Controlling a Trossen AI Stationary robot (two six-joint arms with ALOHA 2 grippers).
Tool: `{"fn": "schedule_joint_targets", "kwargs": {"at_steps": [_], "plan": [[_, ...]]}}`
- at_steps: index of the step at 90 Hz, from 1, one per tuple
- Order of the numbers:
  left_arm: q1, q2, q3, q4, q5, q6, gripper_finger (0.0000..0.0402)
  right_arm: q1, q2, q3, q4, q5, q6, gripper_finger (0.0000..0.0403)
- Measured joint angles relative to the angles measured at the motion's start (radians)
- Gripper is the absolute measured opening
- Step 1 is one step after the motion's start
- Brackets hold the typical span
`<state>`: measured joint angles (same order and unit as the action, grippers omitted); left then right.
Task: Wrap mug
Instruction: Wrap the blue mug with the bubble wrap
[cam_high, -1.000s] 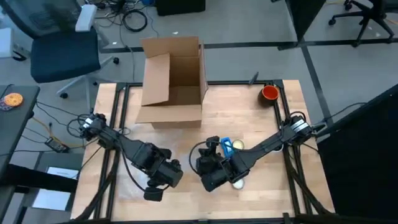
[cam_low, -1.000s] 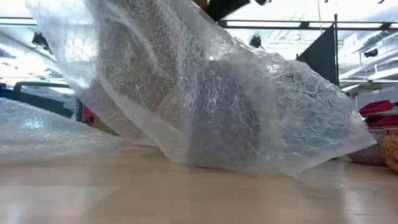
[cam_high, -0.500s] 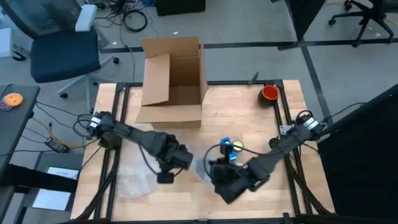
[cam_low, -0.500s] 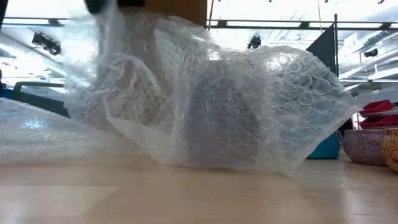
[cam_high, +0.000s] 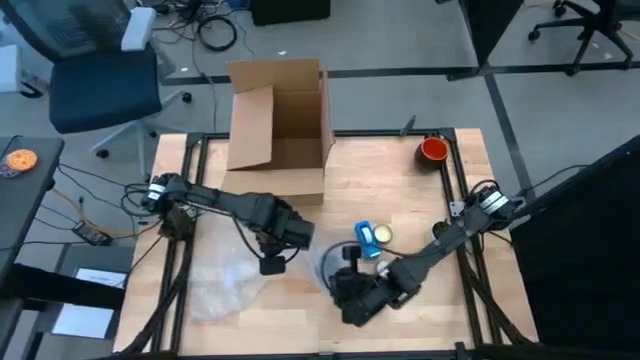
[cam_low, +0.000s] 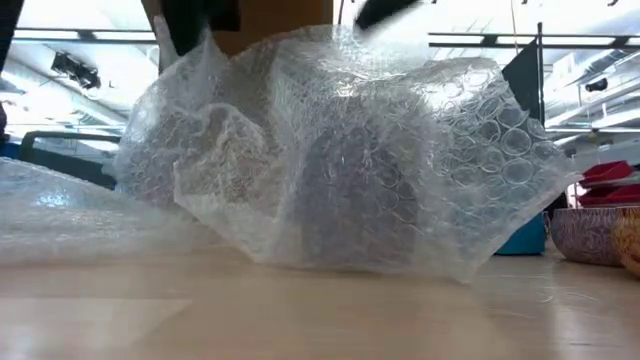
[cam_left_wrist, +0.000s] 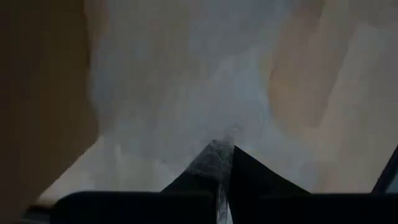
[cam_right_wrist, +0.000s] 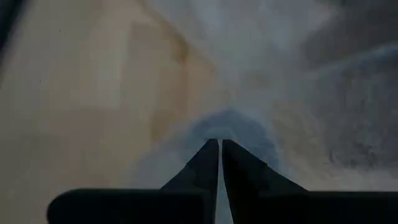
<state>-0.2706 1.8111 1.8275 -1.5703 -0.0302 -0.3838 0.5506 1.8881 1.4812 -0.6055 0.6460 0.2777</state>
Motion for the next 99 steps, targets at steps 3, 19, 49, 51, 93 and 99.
{"fn": "schedule_joint_targets", "kwargs": {"at_steps": [3,19,49,51,93,99], "plan": [[-0.005,0.000,-0.001,0.000,0.007,-0.010,0.0000,-0.019,0.000,-0.016,-0.004,-0.002,0.000,0.0000],[-0.053,0.000,-0.001,-0.001,0.016,-0.021,0.0000,-0.120,0.001,-0.047,-0.008,-0.008,-0.040,0.0000],[-0.123,0.000,-0.001,0.008,0.014,-0.065,0.0000,-0.186,0.001,-0.047,0.111,-0.023,-0.207,0.0000],[-0.125,0.000,-0.001,0.008,0.010,-0.069,0.0000,-0.192,0.001,-0.047,0.110,-0.023,-0.215,0.0000],[-0.190,0.000,-0.001,0.008,-0.002,-0.117,0.0000,-0.297,0.008,-0.098,0.206,-0.110,-0.409,0.0000],[-0.196,0.000,-0.001,0.008,-0.002,-0.122,0.0000,-0.299,0.004,-0.098,0.209,-0.109,-0.420,0.0000]]}}
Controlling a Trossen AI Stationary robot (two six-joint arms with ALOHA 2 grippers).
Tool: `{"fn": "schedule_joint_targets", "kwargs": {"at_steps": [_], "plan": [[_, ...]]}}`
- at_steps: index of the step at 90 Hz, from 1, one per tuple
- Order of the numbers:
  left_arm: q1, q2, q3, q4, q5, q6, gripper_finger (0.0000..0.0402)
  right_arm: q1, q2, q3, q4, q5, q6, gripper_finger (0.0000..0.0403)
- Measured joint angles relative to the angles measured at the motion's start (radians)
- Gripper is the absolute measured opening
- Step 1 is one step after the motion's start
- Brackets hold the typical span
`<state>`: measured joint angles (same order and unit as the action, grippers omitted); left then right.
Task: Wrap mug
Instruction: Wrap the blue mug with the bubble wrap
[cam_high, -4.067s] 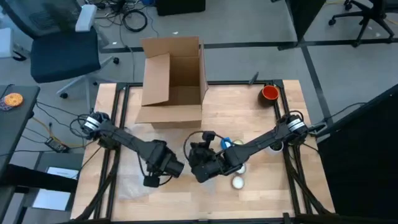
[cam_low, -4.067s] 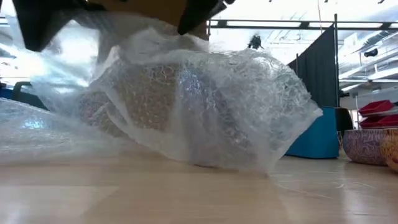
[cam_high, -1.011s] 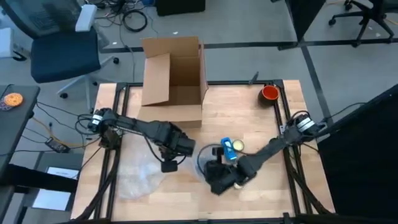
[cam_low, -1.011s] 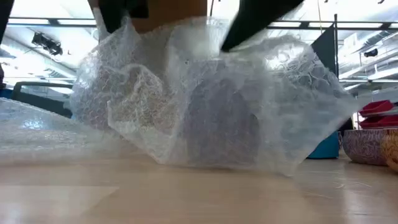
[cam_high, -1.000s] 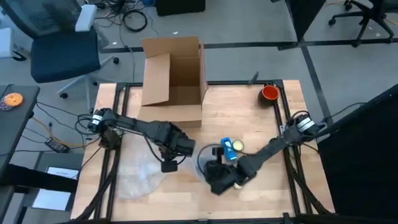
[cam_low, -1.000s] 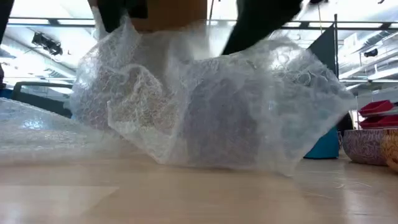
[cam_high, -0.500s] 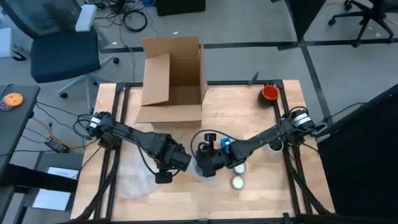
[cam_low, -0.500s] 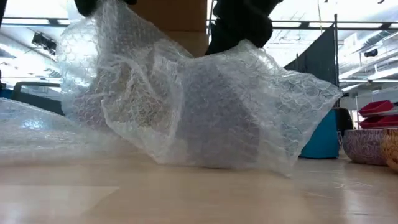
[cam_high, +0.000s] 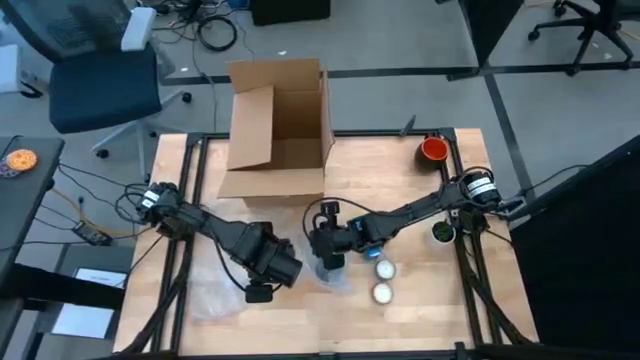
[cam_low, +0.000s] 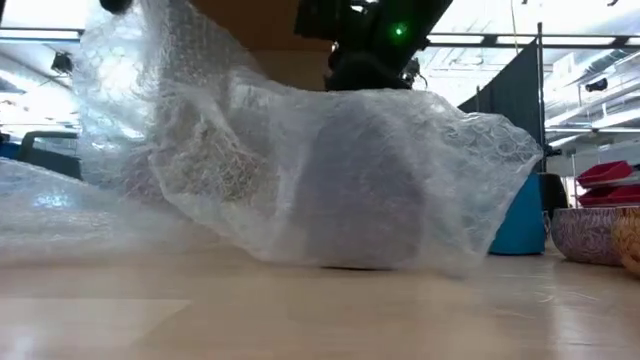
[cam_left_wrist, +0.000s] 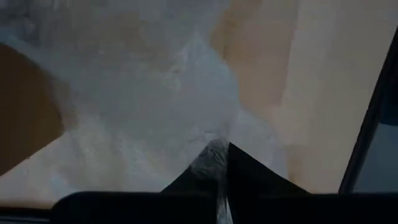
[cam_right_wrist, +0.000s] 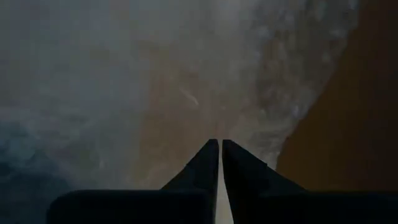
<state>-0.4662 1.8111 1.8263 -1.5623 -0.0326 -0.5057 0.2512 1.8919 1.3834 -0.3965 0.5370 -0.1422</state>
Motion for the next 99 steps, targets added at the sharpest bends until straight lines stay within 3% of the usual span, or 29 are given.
{"fn": "schedule_joint_targets", "kwargs": {"at_steps": [17,40,60,74,99], "plan": [[-0.001,0.000,0.000,0.000,-0.001,0.000,0.0000,0.045,-0.051,0.034,-0.028,0.035,-0.018,0.0000],[-0.001,0.000,0.000,-0.002,-0.005,-0.001,0.0000,0.223,-0.180,0.044,-0.038,0.029,0.067,0.0000],[-0.001,0.000,0.000,-0.009,-0.005,-0.043,0.0000,0.362,-0.161,0.041,-0.037,-0.113,0.212,0.0000],[-0.001,0.000,0.000,-0.009,0.031,-0.049,0.0000,0.395,-0.102,0.034,-0.055,-0.208,0.262,0.0000],[-0.013,0.000,0.000,-0.009,0.114,-0.069,0.0000,0.270,-0.041,0.033,-0.088,-0.010,0.280,0.0000]]}}
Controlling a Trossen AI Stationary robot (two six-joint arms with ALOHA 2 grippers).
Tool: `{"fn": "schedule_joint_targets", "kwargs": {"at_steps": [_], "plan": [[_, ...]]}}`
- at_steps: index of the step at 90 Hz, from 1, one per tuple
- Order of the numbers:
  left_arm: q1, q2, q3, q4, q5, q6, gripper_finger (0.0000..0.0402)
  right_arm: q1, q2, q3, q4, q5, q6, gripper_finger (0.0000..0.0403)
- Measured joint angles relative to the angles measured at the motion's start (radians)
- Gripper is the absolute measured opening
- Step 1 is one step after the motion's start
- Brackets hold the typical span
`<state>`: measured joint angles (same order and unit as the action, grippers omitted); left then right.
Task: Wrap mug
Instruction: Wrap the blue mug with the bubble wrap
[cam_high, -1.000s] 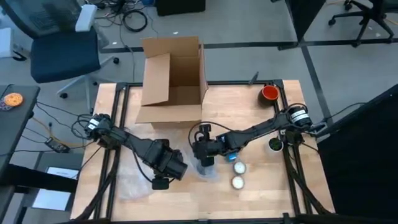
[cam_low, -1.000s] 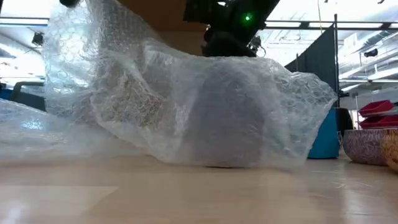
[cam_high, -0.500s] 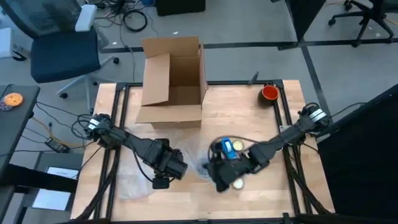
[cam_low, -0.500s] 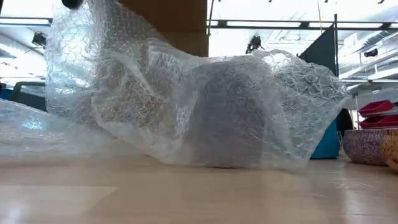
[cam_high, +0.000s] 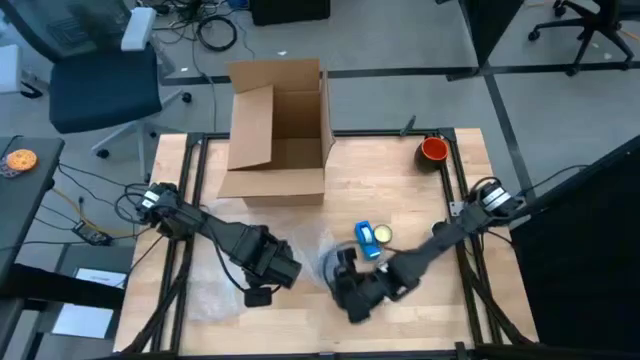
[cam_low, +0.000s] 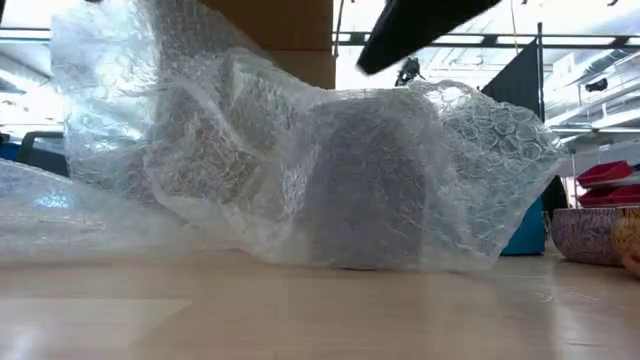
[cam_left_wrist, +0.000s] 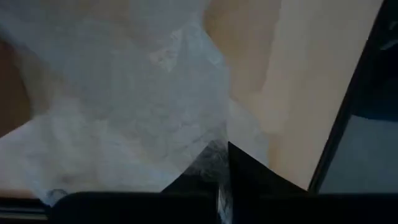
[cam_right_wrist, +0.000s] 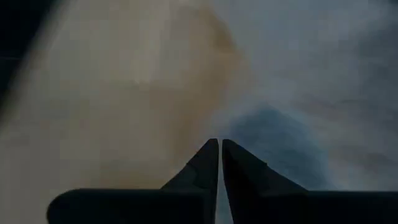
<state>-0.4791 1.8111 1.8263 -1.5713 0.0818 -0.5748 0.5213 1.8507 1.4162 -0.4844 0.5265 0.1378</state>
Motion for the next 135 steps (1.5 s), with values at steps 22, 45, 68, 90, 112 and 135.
{"fn": "schedule_joint_targets", "kwargs": {"at_steps": [22,45,68,90,112,135], "plan": [[-0.043,0.000,0.000,0.000,0.145,-0.006,0.0000,-0.165,0.011,0.001,0.043,0.016,-0.068,0.0000],[-0.051,0.000,0.000,0.001,0.109,0.058,0.0000,-0.279,0.053,0.001,0.015,-0.033,-0.110,0.0000],[0.018,0.004,0.000,0.006,-0.178,0.120,0.0000,-0.269,0.035,0.003,-0.112,0.026,-0.129,0.0000],[0.110,0.004,0.000,0.000,-0.267,0.126,0.0000,-0.135,-0.114,0.007,-0.265,0.106,-0.013,0.0000],[0.186,0.004,0.000,0.001,-0.299,0.110,0.0000,0.011,-0.151,0.008,-0.164,-0.008,0.052,0.0000],[0.241,0.004,0.000,0.000,-0.301,0.092,0.0000,0.059,-0.051,0.007,-0.115,-0.171,0.129,0.0000]]}}
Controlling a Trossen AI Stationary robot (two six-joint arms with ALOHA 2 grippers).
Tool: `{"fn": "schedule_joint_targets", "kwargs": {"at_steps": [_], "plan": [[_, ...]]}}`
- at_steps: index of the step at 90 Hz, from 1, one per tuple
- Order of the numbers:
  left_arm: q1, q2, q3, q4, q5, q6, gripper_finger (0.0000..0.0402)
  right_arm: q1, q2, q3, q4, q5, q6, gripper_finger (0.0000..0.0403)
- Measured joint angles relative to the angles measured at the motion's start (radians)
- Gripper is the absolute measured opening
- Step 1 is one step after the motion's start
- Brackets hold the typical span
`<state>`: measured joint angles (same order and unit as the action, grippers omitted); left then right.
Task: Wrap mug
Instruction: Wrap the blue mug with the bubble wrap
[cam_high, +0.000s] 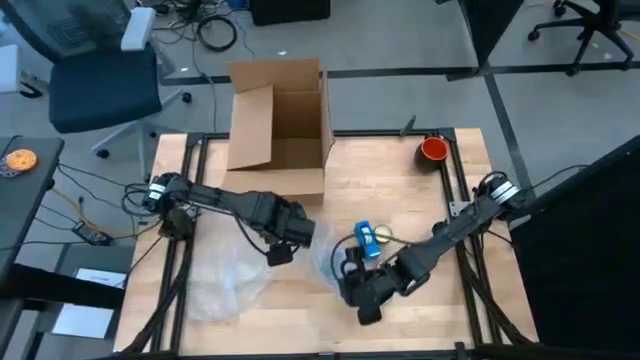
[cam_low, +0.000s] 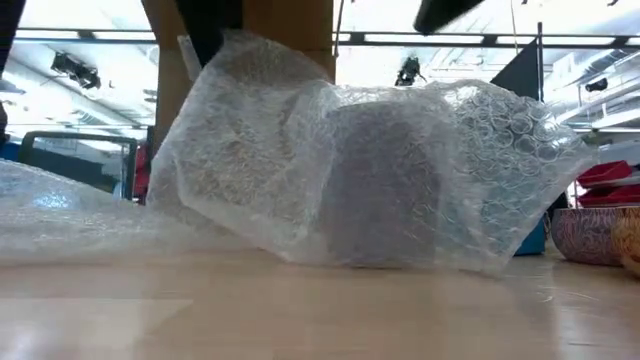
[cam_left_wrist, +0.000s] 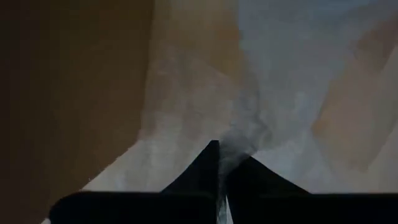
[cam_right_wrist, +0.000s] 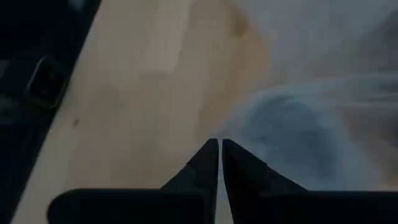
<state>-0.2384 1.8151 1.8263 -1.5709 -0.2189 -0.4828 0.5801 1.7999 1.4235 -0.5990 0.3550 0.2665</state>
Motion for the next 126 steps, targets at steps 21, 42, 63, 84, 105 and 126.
{"fn": "schedule_joint_targets", "kwargs": {"at_steps": [21,42,63,84,105,126], "plan": [[0.003,0.000,0.000,0.000,0.011,0.004,0.0000,-0.064,0.031,0.000,-0.076,0.078,0.024,0.0000],[-0.030,0.000,0.000,0.000,0.180,0.005,0.0000,-0.175,0.033,-0.005,-0.123,0.069,0.021,0.0000],[-0.095,0.000,0.000,0.000,0.246,0.002,0.0000,-0.216,0.033,-0.005,-0.121,0.063,-0.025,0.0000],[-0.167,0.000,0.000,0.008,0.357,0.031,0.0000,-0.229,0.033,-0.005,-0.120,0.060,-0.085,0.0000],[-0.200,0.000,0.000,0.047,0.446,0.035,0.0000,-0.272,0.033,-0.005,-0.105,0.060,-0.086,0.0000],[-0.206,0.001,0.000,0.170,0.586,0.141,0.0000,-0.290,0.035,-0.005,-0.105,0.060,-0.088,0.0000]]}}
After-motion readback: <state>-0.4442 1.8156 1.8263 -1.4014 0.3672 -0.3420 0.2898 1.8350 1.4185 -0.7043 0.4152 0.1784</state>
